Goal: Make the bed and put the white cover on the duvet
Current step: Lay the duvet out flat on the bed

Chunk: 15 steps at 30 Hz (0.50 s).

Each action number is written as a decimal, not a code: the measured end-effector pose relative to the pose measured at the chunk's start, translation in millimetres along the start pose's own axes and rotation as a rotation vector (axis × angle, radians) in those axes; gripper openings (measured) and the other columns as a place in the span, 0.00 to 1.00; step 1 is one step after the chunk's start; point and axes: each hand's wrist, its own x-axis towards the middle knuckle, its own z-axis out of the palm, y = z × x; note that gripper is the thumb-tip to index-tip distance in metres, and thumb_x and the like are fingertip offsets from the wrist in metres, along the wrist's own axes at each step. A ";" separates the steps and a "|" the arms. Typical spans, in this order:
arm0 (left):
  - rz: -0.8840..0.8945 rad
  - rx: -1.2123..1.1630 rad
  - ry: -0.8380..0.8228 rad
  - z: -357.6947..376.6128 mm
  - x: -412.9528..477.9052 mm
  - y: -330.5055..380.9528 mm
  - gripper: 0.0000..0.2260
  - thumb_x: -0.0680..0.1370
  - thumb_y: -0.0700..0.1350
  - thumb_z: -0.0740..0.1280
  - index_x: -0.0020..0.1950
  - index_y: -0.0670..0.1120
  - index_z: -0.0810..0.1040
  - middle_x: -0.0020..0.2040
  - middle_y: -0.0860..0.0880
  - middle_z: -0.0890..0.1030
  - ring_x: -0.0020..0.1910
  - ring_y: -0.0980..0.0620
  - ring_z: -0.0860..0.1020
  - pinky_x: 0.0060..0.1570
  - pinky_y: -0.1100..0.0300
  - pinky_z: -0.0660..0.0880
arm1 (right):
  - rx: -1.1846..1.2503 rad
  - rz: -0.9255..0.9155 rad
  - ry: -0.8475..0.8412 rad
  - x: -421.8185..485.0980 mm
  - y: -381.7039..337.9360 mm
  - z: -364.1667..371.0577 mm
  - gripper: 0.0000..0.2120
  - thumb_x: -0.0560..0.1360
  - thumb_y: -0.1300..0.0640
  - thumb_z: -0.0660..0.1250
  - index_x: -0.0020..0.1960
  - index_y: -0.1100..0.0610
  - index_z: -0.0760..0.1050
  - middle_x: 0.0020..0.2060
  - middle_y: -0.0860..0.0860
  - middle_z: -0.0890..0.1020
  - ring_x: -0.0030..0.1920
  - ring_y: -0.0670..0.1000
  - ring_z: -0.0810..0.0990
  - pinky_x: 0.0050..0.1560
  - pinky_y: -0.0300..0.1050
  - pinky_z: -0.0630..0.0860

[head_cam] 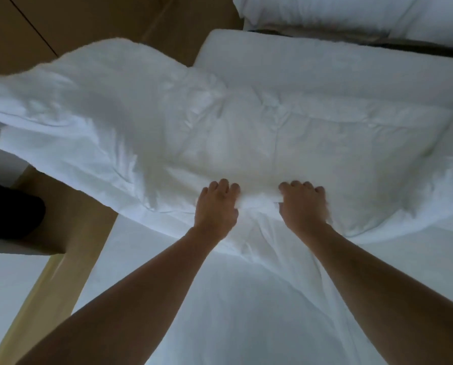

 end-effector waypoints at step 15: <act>-0.803 -1.005 -0.056 -8.7 182.9 58.4 0.57 0.62 0.72 0.76 0.81 0.63 0.46 0.81 0.50 0.34 0.81 0.35 0.46 0.74 0.35 0.59 | 0.552 0.293 0.155 112.0 123.5 10.8 0.46 0.70 0.26 0.65 0.79 0.49 0.58 0.77 0.57 0.65 0.77 0.62 0.62 0.72 0.67 0.64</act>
